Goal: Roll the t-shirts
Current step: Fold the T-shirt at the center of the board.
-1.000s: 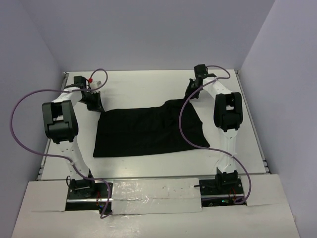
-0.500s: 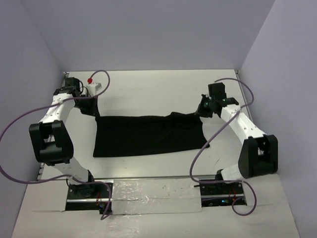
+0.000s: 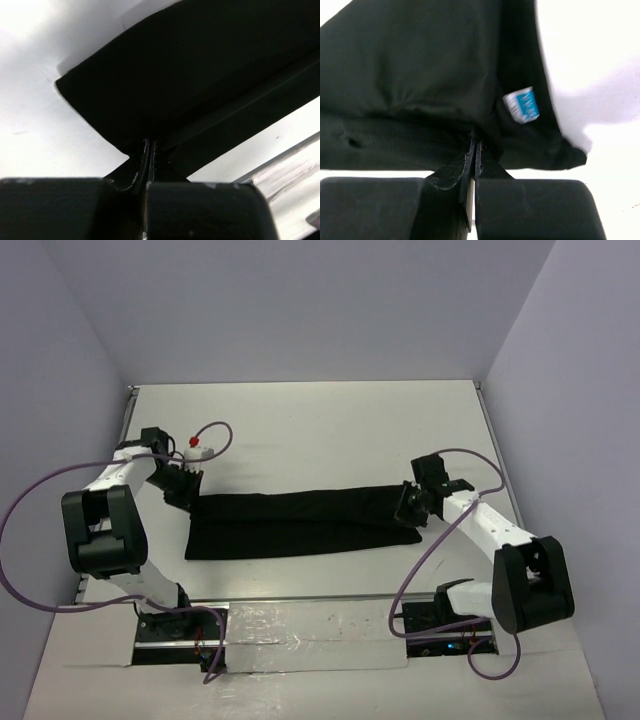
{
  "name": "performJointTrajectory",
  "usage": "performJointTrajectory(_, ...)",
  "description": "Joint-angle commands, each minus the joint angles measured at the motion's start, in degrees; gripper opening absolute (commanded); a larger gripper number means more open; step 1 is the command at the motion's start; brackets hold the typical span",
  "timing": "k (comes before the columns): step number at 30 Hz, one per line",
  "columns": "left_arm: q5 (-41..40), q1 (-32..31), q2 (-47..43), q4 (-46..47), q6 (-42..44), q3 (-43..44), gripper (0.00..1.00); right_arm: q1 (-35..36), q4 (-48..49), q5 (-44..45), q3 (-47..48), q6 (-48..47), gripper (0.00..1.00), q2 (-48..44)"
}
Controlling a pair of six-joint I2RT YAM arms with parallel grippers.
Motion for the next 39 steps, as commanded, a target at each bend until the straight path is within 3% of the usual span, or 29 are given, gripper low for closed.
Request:
performJointTrajectory(1,-1.61,0.29,-1.82,1.35,2.89,-2.72,0.00,0.29,3.66,2.73,-0.84,1.08,0.00,1.77)
performJointTrajectory(12,-5.56,-0.24,-1.47,4.25,5.79,-7.91,0.00,1.96,2.79,5.81,-0.66,0.12,0.00,5.12)
performJointTrajectory(16,-5.66,-0.77,-1.29,3.73,6.75,-8.71,0.05,2.14,0.07,5.81,-0.14,-0.23,0.48,4.16)
performJointTrajectory(19,-4.86,-0.86,-1.73,2.76,7.11,-8.45,0.05,2.31,-3.87,7.82,1.79,-1.20,0.52,-0.48)
performJointTrajectory(21,-4.60,-0.86,-1.91,2.58,7.02,-8.09,0.02,3.36,-5.90,11.32,4.51,-2.69,0.53,-3.57)
performJointTrajectory(25,-3.89,-0.86,-2.17,1.53,6.50,-6.43,0.01,13.70,-1.46,14.16,9.52,-5.15,0.55,-6.94)
performJointTrajectory(32,-4.24,-0.86,-3.31,1.44,6.14,-5.54,0.02,20.50,8.14,8.01,14.36,-4.89,0.44,11.32)
performJointTrajectory(39,-5.30,-0.94,-3.40,2.41,5.26,-5.63,0.02,20.77,10.97,5.46,19.20,-4.98,0.27,22.33)
